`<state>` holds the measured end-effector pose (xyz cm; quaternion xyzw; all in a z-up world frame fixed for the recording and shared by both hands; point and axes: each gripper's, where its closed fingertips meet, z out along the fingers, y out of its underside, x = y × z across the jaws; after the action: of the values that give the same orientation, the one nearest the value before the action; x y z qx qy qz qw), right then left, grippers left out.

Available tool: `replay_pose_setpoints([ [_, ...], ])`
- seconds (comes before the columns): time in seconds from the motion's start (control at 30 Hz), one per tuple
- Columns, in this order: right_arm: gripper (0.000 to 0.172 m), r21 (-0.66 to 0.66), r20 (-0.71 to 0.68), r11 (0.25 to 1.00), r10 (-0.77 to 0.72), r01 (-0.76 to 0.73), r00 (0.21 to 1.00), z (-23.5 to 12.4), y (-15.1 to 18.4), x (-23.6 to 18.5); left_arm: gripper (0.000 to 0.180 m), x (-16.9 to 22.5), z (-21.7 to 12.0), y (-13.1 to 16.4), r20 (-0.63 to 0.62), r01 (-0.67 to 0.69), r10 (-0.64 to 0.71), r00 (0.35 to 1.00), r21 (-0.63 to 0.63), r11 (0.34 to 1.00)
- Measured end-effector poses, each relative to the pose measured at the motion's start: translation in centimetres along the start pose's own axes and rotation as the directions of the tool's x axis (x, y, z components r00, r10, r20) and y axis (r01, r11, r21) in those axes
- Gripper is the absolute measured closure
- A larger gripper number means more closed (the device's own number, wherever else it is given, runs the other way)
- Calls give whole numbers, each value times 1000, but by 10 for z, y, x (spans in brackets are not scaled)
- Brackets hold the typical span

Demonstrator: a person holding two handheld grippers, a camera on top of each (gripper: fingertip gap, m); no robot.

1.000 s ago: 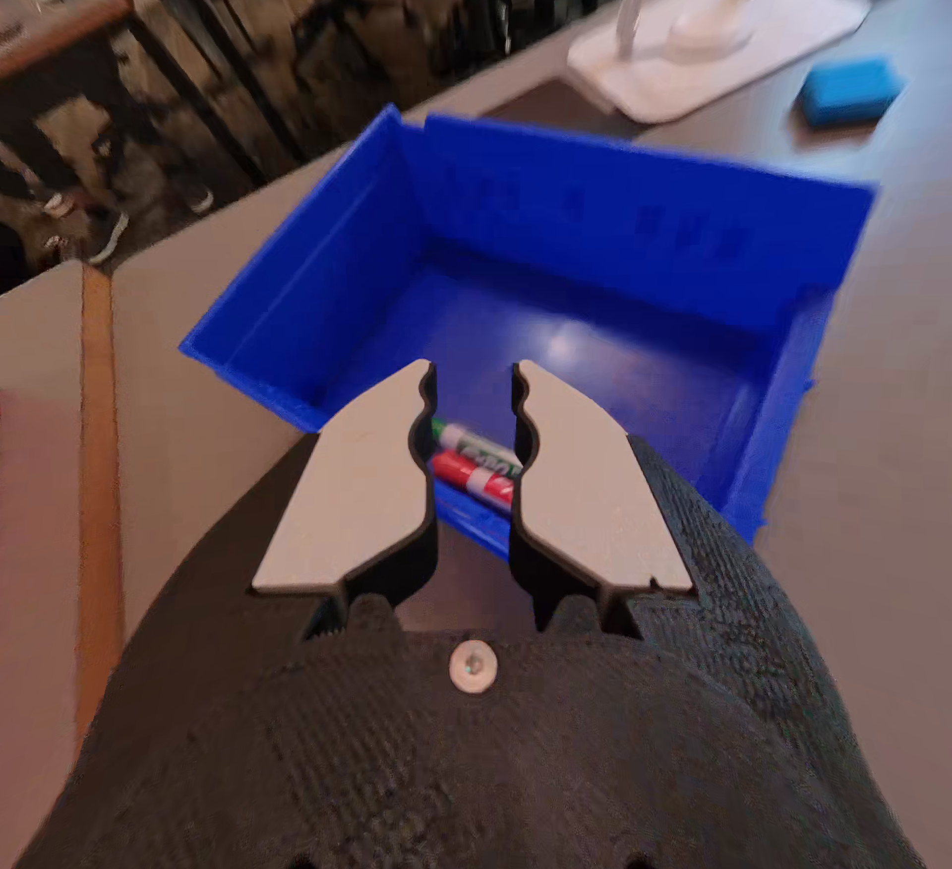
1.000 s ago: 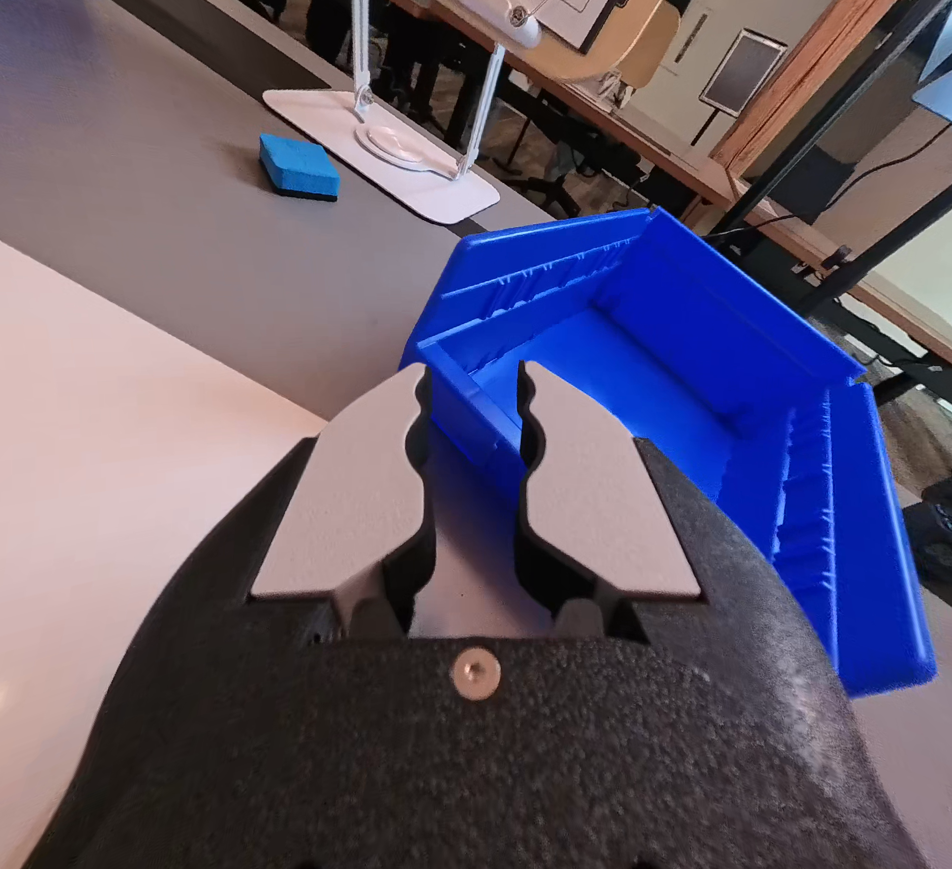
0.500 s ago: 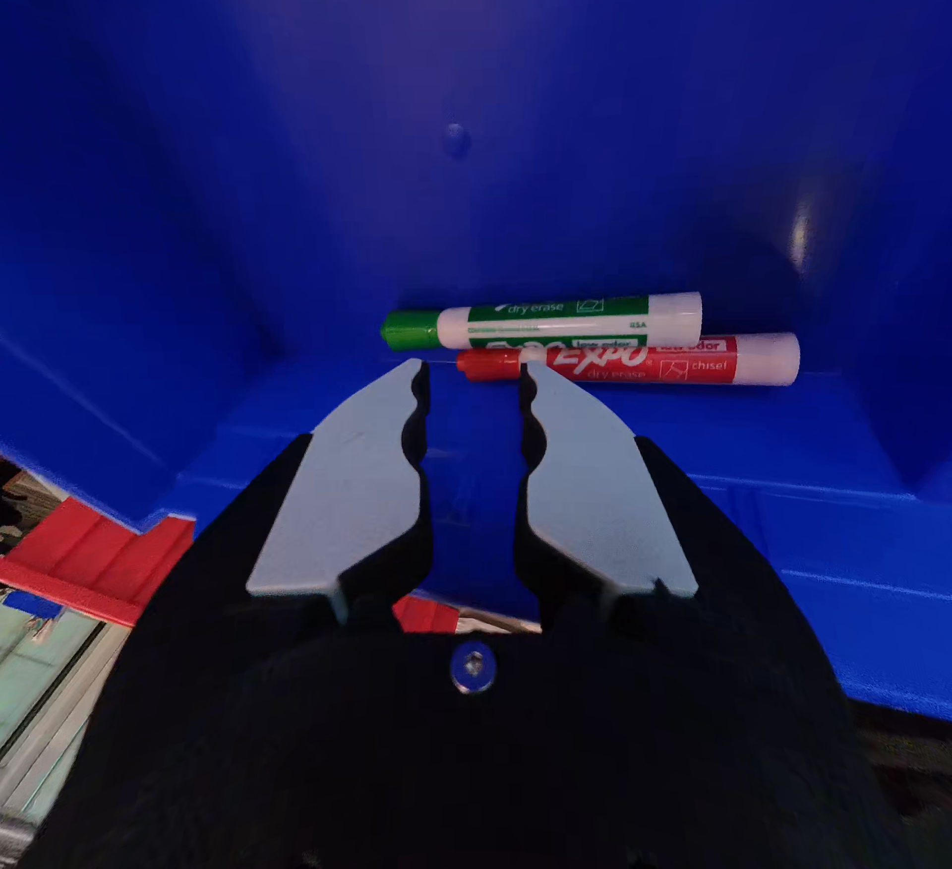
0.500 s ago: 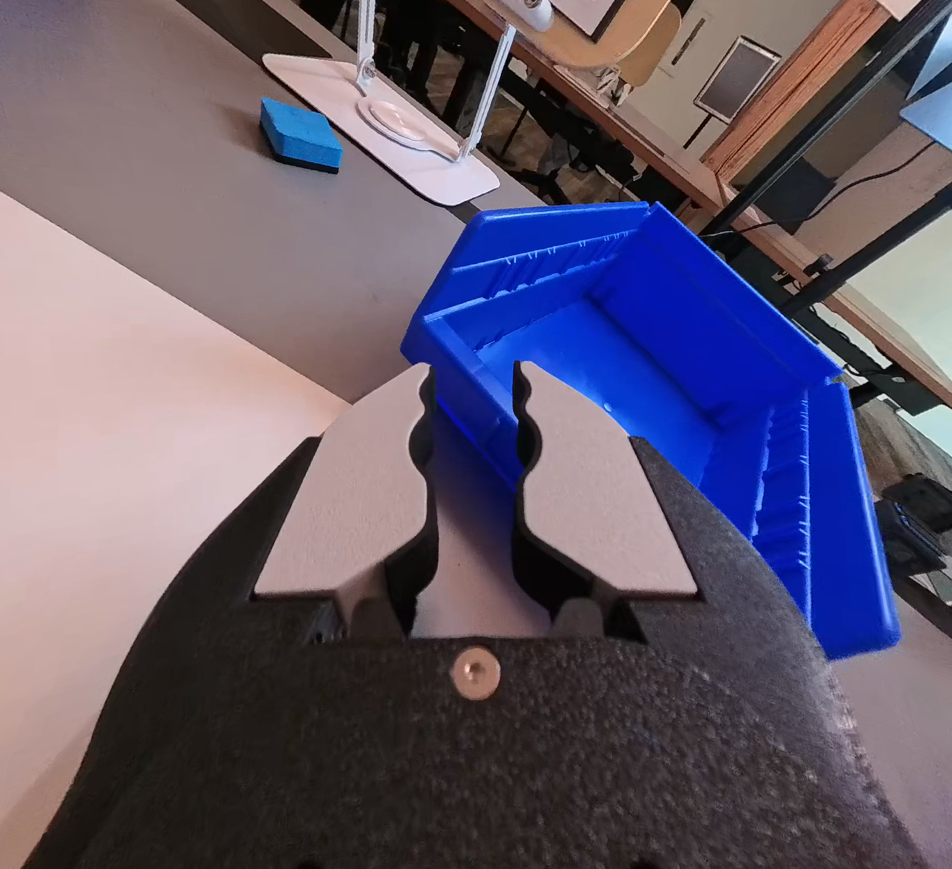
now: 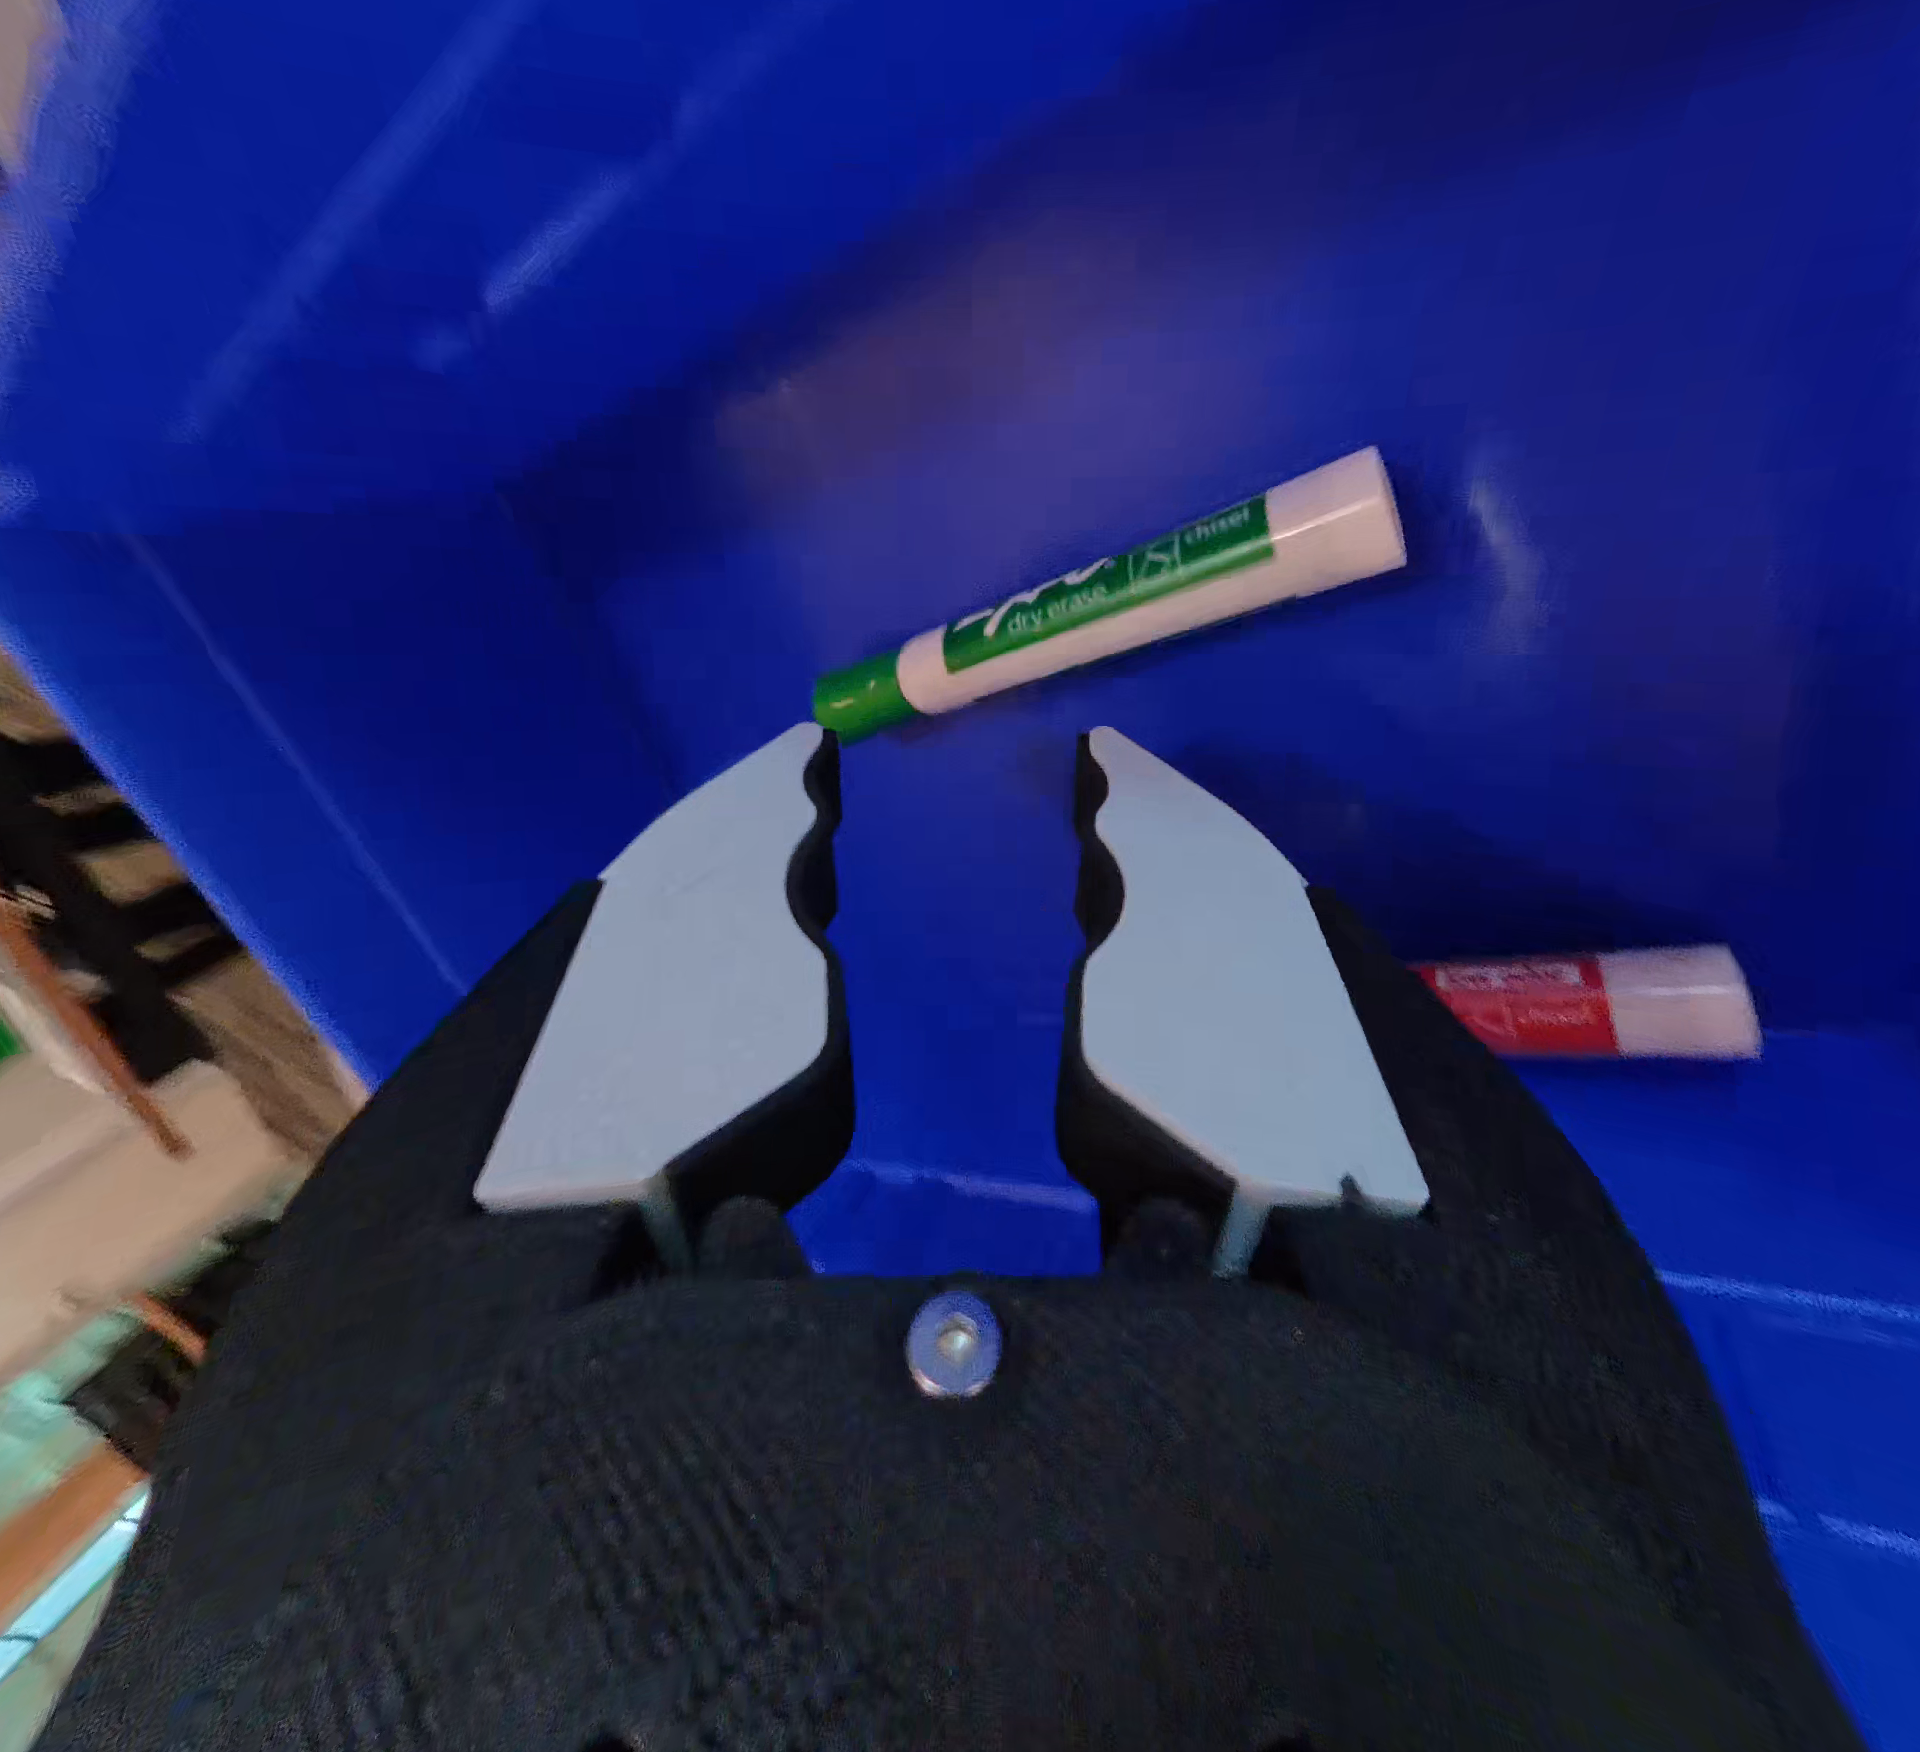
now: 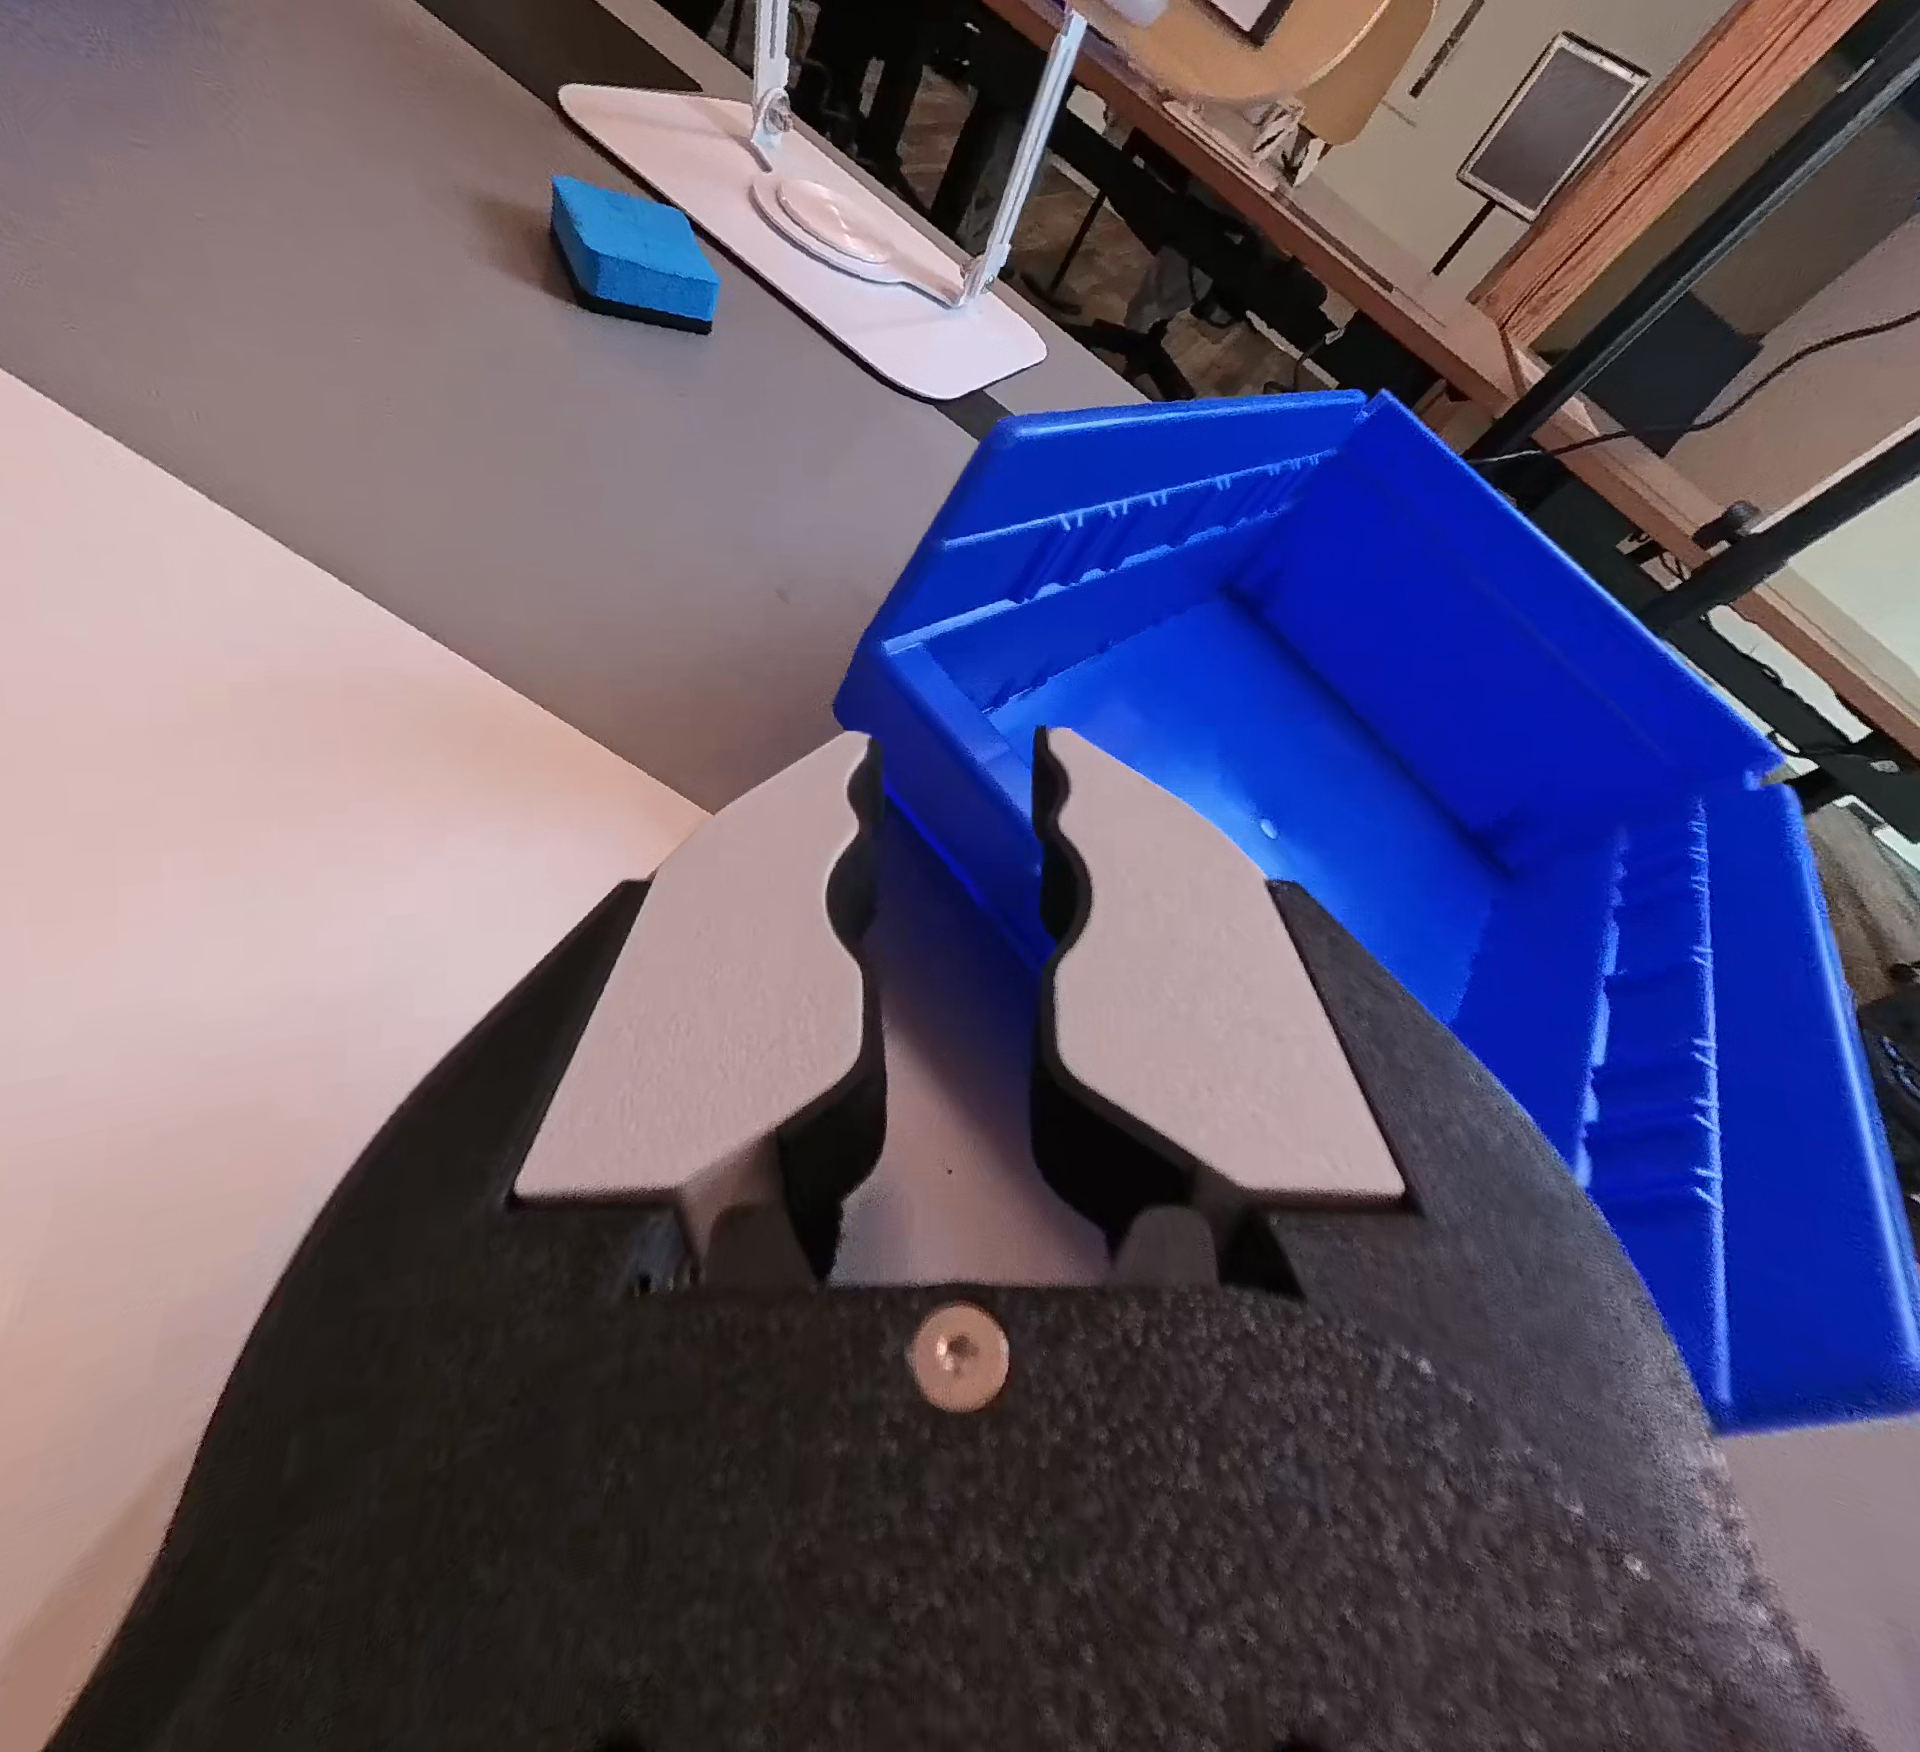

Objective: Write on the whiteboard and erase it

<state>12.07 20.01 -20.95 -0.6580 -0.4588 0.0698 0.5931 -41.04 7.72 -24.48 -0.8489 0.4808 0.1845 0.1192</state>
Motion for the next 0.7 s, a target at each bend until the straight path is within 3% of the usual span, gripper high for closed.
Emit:
replay_pose_setpoints([
  [0.07,144,-11,8,1000,-16,17,1000,2,1,-2,131,1,5,-16,8,-123,123,992,0,992],
  [0.13,144,-16,11,999,-31,31,999,1,2,-4,128,10,15,-16,-61,-209,204,977,-88,974],
  [0.2,144,-14,11,999,-33,33,999,-1,3,-3,138,15,24,-14,-109,-276,261,959,-157,948],
  [0.33,144,-8,13,1000,-5,5,1000,-4,2,0,160,19,26,-20,-142,-309,288,947,-165,937],
  [0.4,145,-11,9,1000,-4,4,1000,-4,3,0,158,18,25,-20,-146,-302,279,949,-178,937],
  [0.57,145,-21,17,1000,-13,13,1000,-3,4,-2,152,-9,14,-37,-27,-167,165,986,-99,981],
  [0.63,145,-22,20,1000,-13,13,1000,-2,4,-3,150,-16,11,-47,-56,18,-19,998,-11,1000],
  [0.7,145,-21,20,1000,-10,11,1000,-2,4,-3,149,-24,8,-59,-149,288,-275,950,73,955],
])
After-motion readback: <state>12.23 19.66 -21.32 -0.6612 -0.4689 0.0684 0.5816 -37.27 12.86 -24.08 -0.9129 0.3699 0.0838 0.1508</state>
